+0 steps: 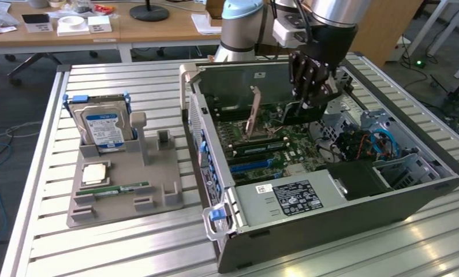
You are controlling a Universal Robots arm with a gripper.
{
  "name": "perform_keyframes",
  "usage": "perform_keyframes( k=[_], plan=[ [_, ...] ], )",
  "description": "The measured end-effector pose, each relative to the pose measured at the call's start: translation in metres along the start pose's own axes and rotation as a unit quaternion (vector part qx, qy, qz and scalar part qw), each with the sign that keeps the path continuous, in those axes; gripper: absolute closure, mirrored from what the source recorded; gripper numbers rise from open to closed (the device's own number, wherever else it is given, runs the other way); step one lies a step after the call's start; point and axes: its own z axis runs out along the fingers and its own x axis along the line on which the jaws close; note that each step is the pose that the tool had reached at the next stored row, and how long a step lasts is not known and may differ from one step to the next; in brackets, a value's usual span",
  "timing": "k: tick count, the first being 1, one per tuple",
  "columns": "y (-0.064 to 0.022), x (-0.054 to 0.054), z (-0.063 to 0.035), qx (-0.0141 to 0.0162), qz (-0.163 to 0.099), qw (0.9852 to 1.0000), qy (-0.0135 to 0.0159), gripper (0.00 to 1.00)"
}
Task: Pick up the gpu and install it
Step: 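Insert the gpu into the slot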
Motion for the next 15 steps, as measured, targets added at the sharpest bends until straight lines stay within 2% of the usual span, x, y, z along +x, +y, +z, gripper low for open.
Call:
perform_keyframes(
  k=[8,15],
  plan=[
    [0.0105,0.000,0.0034,0.0000,0.000,1.0000,0.0006,0.74],
    [0.0292,0.000,0.0108,0.0001,0.004,1.0000,0.0006,0.74]
  ],
)
